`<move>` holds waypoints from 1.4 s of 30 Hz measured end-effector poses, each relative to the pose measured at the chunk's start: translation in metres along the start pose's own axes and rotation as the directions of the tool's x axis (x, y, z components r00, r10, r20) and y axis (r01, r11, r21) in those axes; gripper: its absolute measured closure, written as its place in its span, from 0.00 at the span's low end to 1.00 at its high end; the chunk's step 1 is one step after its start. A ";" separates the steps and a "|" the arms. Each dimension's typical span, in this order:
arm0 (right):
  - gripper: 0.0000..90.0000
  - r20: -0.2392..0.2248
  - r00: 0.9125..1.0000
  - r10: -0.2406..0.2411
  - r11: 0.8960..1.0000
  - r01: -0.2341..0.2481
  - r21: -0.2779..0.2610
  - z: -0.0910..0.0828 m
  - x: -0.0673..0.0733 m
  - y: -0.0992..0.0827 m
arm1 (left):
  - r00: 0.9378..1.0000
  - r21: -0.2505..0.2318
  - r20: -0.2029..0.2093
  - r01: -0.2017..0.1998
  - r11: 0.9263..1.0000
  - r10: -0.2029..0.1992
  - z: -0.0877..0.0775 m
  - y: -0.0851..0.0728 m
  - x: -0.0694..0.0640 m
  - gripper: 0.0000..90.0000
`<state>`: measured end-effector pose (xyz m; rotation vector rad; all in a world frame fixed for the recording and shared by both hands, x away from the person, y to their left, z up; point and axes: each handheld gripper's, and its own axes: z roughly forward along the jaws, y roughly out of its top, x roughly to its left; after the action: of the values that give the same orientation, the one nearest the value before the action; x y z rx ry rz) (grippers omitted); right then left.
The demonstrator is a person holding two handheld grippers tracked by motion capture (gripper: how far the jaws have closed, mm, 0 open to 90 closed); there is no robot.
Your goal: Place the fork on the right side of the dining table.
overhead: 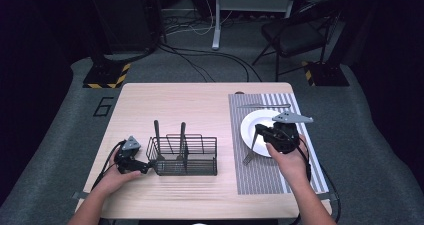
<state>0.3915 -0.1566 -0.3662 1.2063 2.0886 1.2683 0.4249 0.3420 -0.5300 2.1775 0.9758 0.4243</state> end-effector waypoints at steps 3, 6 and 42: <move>0.97 0.003 1.000 0.005 1.000 -0.005 0.002 0.000 -0.001 -0.001 | 1.000 0.000 0.000 0.000 1.000 0.000 0.000 0.000 0.000 0.00; 0.97 0.007 1.000 0.016 1.000 -0.016 -0.008 -0.003 -0.002 -0.005 | 1.000 0.000 0.000 0.000 1.000 0.000 0.000 0.000 0.000 0.00; 0.94 0.038 0.975 0.218 0.974 -0.215 -0.074 -0.035 -0.046 -0.050 | 1.000 0.006 0.002 0.000 1.000 0.000 0.000 0.000 0.000 0.00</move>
<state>0.3688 -0.2234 -0.3959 1.4492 1.9044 1.3812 0.4249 0.3422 -0.5295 2.1831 0.9765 0.4197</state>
